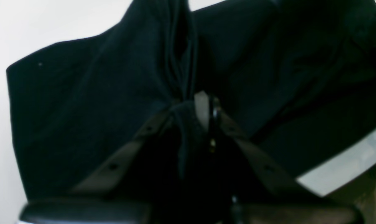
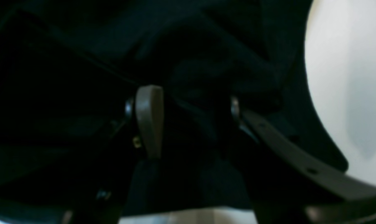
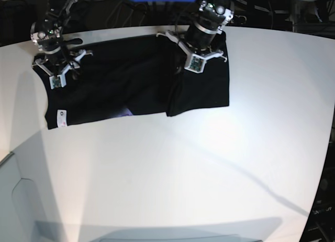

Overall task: Fold the T-shirt properly
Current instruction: 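Carry the held band end with the left gripper toward the right gripper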

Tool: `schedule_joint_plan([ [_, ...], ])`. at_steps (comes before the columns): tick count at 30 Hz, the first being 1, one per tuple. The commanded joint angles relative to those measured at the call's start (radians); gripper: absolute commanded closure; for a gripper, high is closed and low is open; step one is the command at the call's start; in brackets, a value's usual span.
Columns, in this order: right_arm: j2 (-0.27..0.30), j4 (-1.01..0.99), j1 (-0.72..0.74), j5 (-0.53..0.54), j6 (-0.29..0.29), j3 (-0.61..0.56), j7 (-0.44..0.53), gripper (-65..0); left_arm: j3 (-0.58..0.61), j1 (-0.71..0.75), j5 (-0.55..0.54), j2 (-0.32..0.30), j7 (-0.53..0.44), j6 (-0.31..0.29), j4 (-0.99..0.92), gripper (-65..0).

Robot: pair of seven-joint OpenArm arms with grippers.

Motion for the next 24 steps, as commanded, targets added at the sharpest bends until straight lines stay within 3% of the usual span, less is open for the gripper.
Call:
schedule_joint_plan([
  [1,0.003,0.008,-0.001,-0.011,0.011,0.003,-0.012,-27.2,0.015,-0.001,-0.009,0.001,-0.026,0.009,0.016,-0.2],
  [24,0.003,0.007,-0.001,-0.011,0.011,0.001,-0.012,-27.3,0.164,-0.081,-0.007,-0.013,-0.017,0.010,-0.075,-0.2],
])
